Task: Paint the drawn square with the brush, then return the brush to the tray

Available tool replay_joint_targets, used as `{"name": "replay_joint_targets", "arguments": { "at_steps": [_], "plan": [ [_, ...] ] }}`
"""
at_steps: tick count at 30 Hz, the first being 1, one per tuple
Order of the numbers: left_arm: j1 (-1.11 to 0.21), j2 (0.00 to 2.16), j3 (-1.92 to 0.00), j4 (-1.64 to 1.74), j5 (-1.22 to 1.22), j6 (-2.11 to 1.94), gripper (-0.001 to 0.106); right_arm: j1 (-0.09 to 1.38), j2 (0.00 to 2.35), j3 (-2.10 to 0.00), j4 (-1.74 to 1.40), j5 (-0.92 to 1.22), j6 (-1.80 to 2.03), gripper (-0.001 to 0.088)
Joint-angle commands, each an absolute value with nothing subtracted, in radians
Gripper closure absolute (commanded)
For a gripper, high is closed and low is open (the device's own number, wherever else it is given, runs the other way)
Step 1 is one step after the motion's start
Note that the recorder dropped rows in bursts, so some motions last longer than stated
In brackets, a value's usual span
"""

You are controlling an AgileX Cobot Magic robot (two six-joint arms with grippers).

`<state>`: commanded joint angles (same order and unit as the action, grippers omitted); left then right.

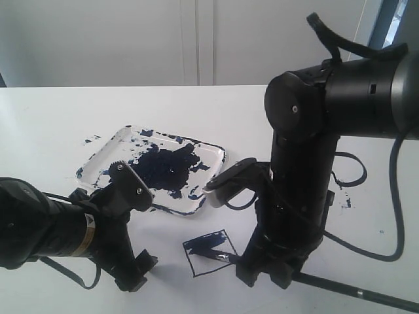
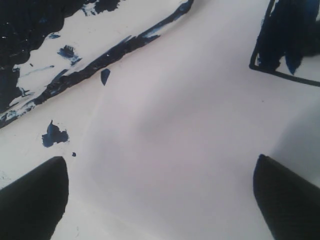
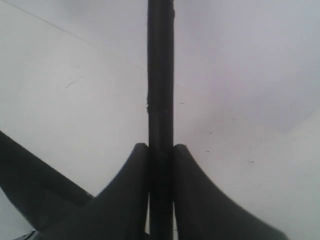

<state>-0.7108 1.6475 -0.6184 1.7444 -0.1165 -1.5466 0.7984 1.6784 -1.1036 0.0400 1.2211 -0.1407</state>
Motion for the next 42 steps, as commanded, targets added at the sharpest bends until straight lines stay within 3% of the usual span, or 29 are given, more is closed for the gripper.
{"name": "replay_joint_targets", "arguments": {
  "at_steps": [8, 25, 42],
  "plan": [
    [-0.711, 1.648, -0.618, 1.744, -0.117, -1.547, 0.004, 0.798, 1.678, -1.104, -0.023, 1.221, -0.102, 0.0868],
    [-0.711, 1.648, -0.618, 1.744, -0.117, -1.547, 0.004, 0.798, 1.678, -1.104, 0.238, 1.221, -0.239, 0.0868],
    [-0.711, 1.648, -0.618, 1.744, -0.117, -1.547, 0.004, 0.798, 1.714, -1.104, -0.035, 1.221, -0.074, 0.0868]
  ]
}}
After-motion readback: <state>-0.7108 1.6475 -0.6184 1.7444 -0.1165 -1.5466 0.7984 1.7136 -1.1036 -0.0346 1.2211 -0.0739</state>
